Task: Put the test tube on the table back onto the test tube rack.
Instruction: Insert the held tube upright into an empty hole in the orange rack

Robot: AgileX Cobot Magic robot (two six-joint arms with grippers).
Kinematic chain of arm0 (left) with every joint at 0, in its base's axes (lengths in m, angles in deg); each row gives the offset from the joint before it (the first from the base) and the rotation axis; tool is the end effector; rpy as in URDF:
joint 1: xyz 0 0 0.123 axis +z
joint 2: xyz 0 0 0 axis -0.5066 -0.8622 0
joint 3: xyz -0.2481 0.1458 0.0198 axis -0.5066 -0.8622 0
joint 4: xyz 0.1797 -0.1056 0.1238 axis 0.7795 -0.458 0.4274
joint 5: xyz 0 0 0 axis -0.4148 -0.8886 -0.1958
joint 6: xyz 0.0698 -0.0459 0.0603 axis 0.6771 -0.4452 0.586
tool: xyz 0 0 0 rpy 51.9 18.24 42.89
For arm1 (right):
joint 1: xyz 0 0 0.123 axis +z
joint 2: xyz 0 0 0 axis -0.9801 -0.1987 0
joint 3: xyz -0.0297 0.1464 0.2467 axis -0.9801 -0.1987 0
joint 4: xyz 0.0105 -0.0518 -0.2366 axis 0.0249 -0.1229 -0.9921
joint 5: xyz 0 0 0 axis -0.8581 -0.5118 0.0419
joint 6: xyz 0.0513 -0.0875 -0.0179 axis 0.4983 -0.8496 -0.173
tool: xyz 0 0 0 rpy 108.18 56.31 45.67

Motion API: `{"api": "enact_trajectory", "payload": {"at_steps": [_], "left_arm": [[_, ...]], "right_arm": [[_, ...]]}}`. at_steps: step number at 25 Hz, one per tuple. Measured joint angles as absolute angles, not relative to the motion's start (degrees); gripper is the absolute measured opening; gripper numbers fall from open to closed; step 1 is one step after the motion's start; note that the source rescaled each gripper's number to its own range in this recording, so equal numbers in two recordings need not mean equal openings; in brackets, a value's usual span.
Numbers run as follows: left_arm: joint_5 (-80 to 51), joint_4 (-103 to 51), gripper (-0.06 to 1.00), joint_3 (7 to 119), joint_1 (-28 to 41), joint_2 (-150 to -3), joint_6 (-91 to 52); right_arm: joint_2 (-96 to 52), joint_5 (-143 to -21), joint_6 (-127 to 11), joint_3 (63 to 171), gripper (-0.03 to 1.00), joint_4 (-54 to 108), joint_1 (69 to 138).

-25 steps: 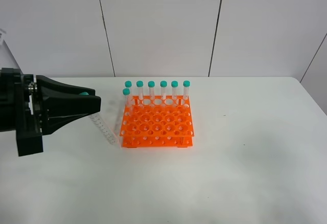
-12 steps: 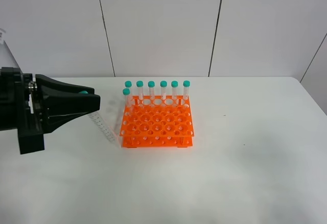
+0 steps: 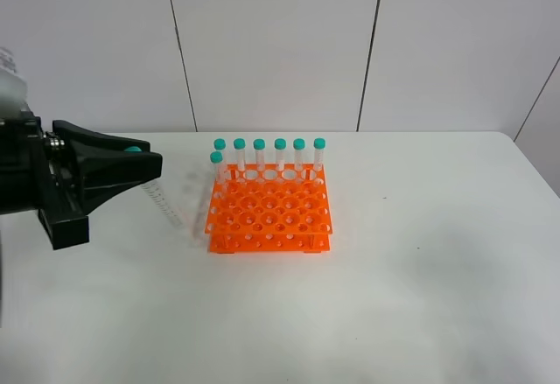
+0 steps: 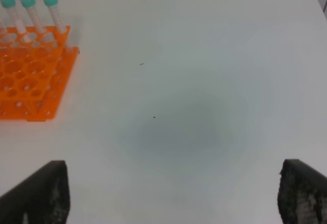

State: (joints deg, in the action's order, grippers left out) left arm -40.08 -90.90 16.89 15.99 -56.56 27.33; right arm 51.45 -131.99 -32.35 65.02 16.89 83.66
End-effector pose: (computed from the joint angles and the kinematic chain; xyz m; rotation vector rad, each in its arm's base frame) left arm 0.1639 -0.0932 0.3042 0.6335 1.8272 -0.6040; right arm -0.0042 -0.0044 0.2690 -0.0457 2.0074 0.0301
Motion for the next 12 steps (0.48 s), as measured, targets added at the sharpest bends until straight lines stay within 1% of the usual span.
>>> {"api": "enact_trajectory", "payload": {"at_steps": [5, 8, 10, 12], "left_arm": [[-34.4, -89.3, 0.0, 16.9, 14.2, -56.6, 26.7], [-29.8, -86.5, 0.0, 17.1, 11.8, -56.6, 25.0], [-25.5, -81.0, 0.0, 17.4, 9.4, -56.6, 20.7], [-20.5, -74.1, 0.0, 17.4, 6.5, -56.6, 13.3]], "right_arm": [[51.5, -132.0, -32.4, 65.0, 0.99, 17.0, 83.7], [51.5, -132.0, -32.4, 65.0, 0.99, 17.0, 83.7], [51.5, -132.0, -32.4, 65.0, 0.99, 17.0, 83.7], [51.5, -132.0, -32.4, 65.0, 0.99, 17.0, 83.7]]}}
